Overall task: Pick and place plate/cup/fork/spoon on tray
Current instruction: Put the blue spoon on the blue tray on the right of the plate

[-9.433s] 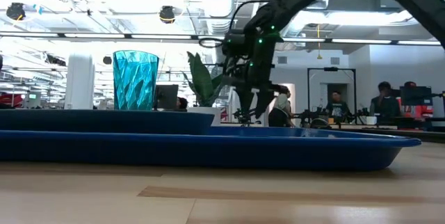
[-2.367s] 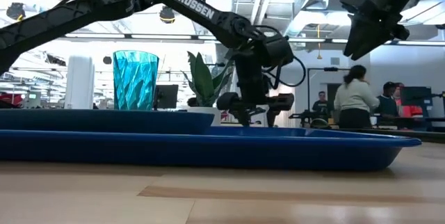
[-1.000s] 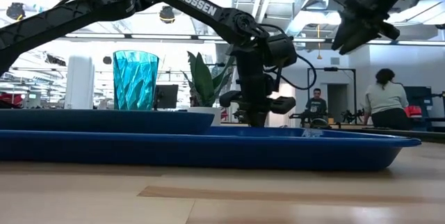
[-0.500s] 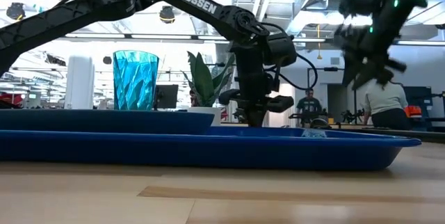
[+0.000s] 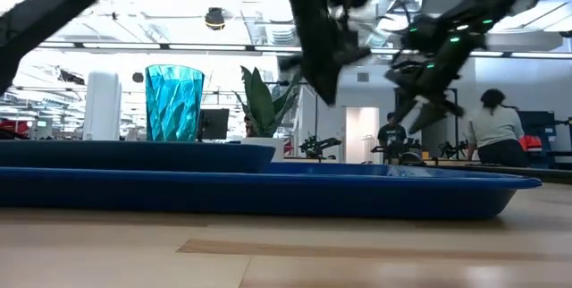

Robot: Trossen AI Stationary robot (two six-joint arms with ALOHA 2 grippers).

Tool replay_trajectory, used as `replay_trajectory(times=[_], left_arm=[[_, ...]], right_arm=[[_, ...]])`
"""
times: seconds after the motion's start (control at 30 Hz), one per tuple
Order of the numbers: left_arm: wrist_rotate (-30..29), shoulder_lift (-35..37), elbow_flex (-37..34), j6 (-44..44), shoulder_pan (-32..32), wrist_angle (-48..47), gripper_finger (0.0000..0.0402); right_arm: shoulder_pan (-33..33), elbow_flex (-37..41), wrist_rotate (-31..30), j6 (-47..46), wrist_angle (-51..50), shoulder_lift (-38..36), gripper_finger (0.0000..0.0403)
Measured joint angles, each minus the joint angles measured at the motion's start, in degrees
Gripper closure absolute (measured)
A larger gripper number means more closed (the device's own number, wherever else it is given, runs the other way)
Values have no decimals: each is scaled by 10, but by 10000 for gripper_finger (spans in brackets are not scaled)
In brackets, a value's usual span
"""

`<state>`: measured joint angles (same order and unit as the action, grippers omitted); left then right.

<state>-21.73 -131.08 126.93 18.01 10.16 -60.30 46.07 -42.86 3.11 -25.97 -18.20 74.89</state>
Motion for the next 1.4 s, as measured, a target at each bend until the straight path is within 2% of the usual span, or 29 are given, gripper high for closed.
replay_trajectory(times=[0.2, 0.33, 0.47, 0.6, 0.73, 0.87, 1.0, 1.1, 1.23, 1.4], left_arm=[[-66, 89, 0, -22, -47, -118, 401], [-109, 151, 0, 1, -81, -212, 401], [-142, 226, -1, 84, -117, -299, 401], [-133, 323, -27, 170, -154, -301, 395], [-147, 413, -67, 258, -199, -298, 351], [-154, 477, -105, 333, -247, -298, 281], [-156, 506, -124, 370, -277, -297, 207], [-159, 513, -129, 384, -287, -297, 169], [-160, 513, -141, 380, -290, -297, 144], [-152, 513, -161, 378, -291, -297, 142]], right_arm=[[19, -120, 15, 85, -30, 152, 161], [40, -178, 19, 125, -52, 224, 161], [48, -225, 51, 157, -71, 275, 161], [41, -254, 57, 175, -88, 317, 161], [38, -267, 61, 187, -111, 338, 161], [39, -269, 67, 192, -129, 341, 169], [38, -269, 73, 202, -124, 340, 197], [38, -269, 75, 205, -118, 340, 226], [39, -269, 75, 207, -115, 341, 266], [39, -269, 75, 213, -114, 341, 326]])
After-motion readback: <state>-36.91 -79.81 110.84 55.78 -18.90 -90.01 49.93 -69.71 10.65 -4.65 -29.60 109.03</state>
